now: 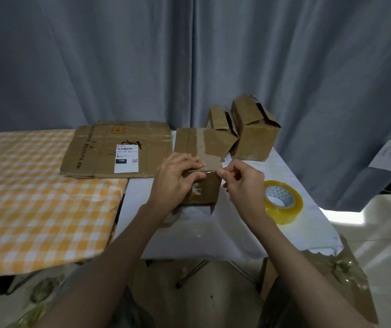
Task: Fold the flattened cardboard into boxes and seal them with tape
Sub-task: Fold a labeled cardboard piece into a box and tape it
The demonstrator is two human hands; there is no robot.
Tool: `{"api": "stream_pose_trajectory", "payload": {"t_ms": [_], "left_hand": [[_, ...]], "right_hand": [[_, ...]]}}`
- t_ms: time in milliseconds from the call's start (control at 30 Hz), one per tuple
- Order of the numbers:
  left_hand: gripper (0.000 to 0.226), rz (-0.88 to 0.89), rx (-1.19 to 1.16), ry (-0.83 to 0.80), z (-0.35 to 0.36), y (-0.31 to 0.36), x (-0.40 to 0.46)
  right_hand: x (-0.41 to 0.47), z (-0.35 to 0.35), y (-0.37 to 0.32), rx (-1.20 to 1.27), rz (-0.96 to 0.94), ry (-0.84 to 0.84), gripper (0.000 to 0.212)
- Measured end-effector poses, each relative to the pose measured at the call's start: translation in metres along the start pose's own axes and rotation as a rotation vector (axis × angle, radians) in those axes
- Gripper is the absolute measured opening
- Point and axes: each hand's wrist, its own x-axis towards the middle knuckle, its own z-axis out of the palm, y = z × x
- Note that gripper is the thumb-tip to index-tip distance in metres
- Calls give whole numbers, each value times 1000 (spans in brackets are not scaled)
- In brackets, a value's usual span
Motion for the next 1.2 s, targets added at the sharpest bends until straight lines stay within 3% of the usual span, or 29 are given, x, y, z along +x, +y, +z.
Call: {"api": "stream_pose_trajectory", "payload": {"t_ms": [200, 433, 567, 700, 800, 900, 1067, 1200], "left_hand": [[33, 151, 190, -54, 3, 3, -2], [22, 105, 145, -63, 3, 10, 10], [25, -5, 132, -265, -8, 21, 41], [63, -171, 343, -566, -1, 7, 102], [78, -261, 526, -728, 20, -14, 132], [79, -279, 526, -676, 37, -29, 138], [49, -260, 454, -535, 39, -32, 134], [51, -295, 292, -431, 26, -23, 121]], "right_hand": [[3, -6, 5, -81, -219, -55, 12], [8, -4, 20, -176, -411, -17, 10], [10, -7, 17, -126, -412, -73, 7], [8, -1, 13, -92, -422, -91, 7], [9, -1, 15, -94, -421, -86, 8], [10, -2, 17, -70, -426, -86, 9], [9, 2, 19, 29, -380, -79, 8], [9, -4, 17, 94, -289, -110, 9]]}}
